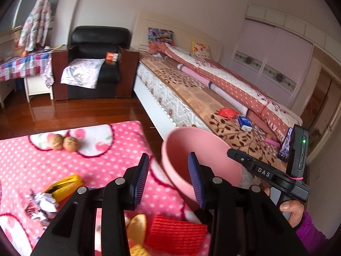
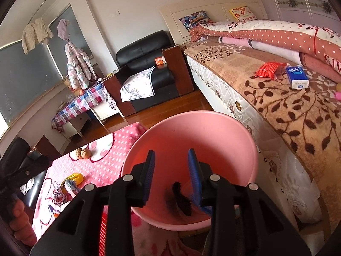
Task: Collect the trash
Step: 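Return the right tool to the table and grasp the yellow foam net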
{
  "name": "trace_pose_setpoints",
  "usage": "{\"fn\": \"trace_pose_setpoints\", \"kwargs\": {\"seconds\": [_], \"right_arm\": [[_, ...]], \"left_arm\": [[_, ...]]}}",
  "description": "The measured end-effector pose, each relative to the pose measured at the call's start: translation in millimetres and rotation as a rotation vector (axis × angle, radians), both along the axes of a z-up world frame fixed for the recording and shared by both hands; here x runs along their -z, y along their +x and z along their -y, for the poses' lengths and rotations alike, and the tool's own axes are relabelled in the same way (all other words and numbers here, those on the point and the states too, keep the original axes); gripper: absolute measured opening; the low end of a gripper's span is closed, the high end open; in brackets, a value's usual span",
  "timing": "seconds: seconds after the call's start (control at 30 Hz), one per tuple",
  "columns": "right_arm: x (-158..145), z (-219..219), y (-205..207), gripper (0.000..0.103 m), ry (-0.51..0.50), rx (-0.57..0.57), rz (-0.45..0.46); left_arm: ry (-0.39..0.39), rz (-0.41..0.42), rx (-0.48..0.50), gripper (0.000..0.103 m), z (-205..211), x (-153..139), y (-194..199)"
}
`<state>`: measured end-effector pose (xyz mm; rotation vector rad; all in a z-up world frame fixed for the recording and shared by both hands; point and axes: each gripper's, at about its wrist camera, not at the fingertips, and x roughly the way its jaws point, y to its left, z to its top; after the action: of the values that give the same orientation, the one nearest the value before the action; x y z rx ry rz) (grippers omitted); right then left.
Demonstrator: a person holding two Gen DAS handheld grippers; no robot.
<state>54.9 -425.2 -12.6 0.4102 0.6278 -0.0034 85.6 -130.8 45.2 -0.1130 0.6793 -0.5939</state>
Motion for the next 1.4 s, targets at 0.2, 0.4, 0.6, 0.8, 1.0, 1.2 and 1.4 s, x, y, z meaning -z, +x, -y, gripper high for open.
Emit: {"fn": "trace_pose_setpoints", "kwargs": {"seconds": [0.2,0.4,0.6,0.8,1.0,1.2,1.4], "right_arm": [[-12,-25,-13,0.033,-0.053,-0.041,0.031],[-14,-62,-29,0.033,-0.100,-0.128,0.054],[-11,-98,-45,0.033,-0.072,-0.256,0.025],[-2,-142,-54,0.033,0.004,-0.461,-0.029],[10,-182,-58,0.033,-0.040,-0.565,-0.074],[23,-195,-50,0.033,-0.039,-0.561,-0.125],[23,-203,-49,0.014,-0.051,-0.590,-0.116]], "left_arm": [[0.000,0.044,-0.057,0.038,-36,-13,-15],[0.033,0.085,-0.110,0.043,-73,-18,-35],[0.069,0.065,-0.105,0.043,-106,-5,-57],[0.120,0.003,-0.091,0.043,-125,23,-76],[0.149,-0.060,-0.108,0.043,-140,49,-88],[0.151,-0.118,-0.150,0.043,-154,67,-87],[0.146,-0.115,-0.178,0.043,-158,67,-80]]}}
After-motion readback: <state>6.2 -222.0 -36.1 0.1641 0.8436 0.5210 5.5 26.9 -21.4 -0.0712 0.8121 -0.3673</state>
